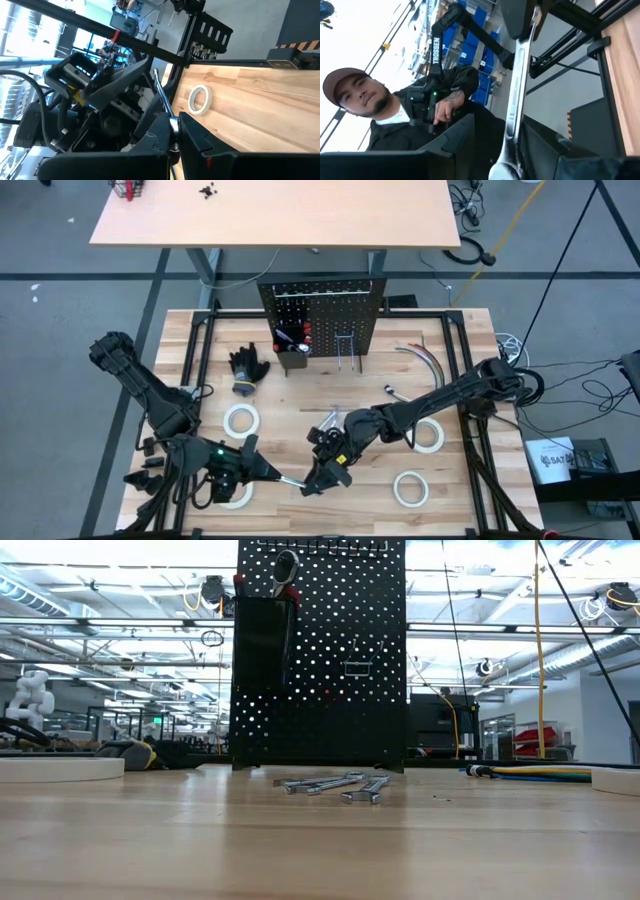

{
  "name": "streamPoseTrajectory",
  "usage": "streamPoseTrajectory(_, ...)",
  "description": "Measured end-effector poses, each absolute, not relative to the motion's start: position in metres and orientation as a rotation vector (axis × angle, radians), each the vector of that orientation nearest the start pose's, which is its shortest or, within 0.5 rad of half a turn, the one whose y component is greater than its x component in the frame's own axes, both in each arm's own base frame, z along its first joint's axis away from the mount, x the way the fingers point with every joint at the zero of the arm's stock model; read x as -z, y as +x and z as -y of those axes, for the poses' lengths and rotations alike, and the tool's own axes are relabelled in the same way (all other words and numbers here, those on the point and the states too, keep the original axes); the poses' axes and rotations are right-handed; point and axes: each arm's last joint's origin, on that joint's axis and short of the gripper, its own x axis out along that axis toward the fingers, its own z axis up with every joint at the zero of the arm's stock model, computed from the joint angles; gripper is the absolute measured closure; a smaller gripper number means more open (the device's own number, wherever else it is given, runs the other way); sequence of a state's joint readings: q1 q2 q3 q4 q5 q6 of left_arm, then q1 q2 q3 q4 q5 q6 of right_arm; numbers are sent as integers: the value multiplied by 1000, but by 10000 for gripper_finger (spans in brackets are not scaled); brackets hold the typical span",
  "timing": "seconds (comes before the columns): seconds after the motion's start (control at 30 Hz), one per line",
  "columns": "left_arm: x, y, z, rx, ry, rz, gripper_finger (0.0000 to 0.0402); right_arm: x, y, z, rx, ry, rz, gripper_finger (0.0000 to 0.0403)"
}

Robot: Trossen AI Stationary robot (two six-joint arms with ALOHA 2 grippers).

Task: Hang tools onto peg board
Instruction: Hang the wrench on the peg board

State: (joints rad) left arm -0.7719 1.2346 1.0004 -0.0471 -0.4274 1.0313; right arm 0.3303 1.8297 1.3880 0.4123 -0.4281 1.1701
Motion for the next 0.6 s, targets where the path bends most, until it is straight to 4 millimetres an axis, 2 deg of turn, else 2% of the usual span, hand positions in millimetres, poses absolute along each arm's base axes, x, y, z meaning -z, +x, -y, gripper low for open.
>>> streamPoseTrajectory(0.27,-328,206,184,438,1173,-35,391,-306,402,-151,-649,1101,-458,276)
streamPoseTrajectory(0.5,-329,206,184,446,1168,-27,390,-305,401,-152,-648,1084,-459,353)
streamPoseTrajectory(0.6,-329,206,184,464,1172,-16,367,-303,401,-154,-645,1074,-466,386)
